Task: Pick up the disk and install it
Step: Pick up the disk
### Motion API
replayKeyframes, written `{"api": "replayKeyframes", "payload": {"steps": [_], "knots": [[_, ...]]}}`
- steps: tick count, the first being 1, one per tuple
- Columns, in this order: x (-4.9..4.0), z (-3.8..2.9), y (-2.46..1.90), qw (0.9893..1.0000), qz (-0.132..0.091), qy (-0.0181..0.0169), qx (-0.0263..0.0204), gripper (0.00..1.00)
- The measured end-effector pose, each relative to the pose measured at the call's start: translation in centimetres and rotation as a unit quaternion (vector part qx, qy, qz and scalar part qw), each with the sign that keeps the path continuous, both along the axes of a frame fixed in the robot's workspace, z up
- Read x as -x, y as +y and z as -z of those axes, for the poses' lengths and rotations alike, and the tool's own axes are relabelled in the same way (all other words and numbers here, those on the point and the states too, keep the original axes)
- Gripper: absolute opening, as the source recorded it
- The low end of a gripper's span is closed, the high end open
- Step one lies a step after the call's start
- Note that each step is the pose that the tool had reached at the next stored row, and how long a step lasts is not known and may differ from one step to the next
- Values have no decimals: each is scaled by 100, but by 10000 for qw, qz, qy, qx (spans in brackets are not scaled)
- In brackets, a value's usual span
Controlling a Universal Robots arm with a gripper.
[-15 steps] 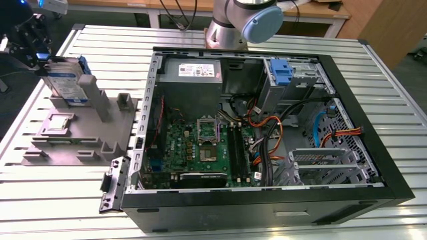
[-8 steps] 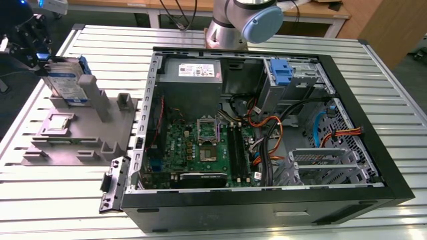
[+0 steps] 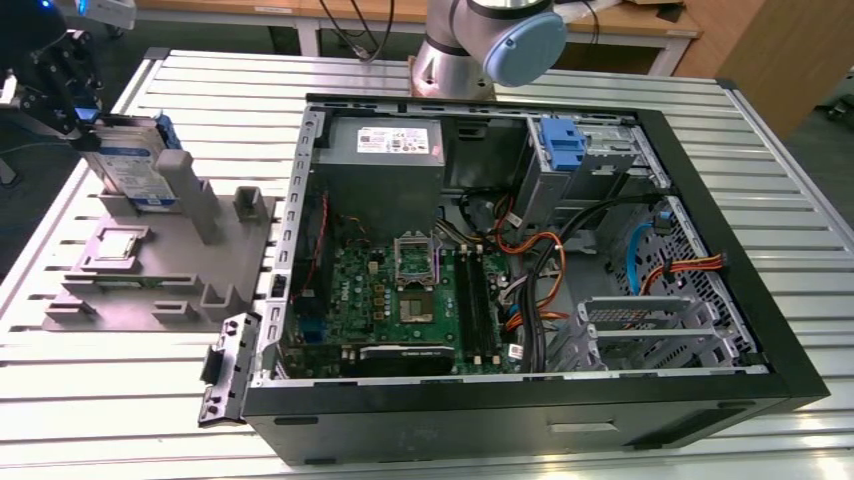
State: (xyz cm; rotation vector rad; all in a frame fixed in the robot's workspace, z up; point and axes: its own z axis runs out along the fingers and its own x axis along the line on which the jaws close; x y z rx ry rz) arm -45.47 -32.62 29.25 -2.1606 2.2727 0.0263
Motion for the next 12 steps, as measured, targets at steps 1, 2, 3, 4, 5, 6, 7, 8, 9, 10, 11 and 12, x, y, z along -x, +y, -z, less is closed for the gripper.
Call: {"api": "replayKeyframes", "payload": {"steps": [1,2,3,4,5,6,7,8,9,10,11,12], "knots": [[0,1,0,10000,0,0,0,37],[0,2,0,10000,0,0,0,37],[0,2,0,10000,0,-1,-1,37],[0,1,0,10000,0,-2,-1,37],[0,-2,0,10000,0,-2,-1,37],[0,-7,0,10000,0,-1,1,37],[0,-13,0,10000,0,0,2,37],[-1,-18,0,10000,0,-1,4,37],[0,-23,0,10000,-1,-1,6,37],[0,-28,0,10000,0,-1,9,37],[0,-34,0,10000,0,0,12,37],[0,-39,0,10000,0,0,14,37]]}}
